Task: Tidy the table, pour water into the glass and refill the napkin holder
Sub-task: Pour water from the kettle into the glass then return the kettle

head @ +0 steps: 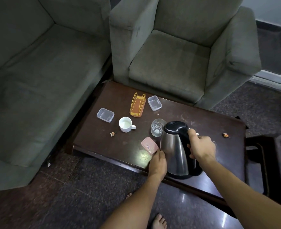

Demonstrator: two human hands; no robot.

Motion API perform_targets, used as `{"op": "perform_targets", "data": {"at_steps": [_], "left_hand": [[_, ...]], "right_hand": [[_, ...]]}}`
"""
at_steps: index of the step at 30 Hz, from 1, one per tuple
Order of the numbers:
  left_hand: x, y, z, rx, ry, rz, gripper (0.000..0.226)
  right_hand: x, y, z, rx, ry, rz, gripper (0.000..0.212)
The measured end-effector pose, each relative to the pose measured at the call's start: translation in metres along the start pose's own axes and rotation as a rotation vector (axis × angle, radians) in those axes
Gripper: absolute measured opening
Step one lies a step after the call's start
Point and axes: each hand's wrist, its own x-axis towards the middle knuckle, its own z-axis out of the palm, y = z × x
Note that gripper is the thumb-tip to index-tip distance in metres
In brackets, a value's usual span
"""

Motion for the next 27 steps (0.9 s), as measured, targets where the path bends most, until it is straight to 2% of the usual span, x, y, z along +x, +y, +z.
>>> {"op": "perform_targets", "data": {"at_steps": [27], "left_hand": [[0.016,-0.006,0.007,-0.101,-0.096,-0.12,0.04]], "right_hand": [[0.017,-0.028,0.006,-0.213,-0.045,-0.052,0.066]]}}
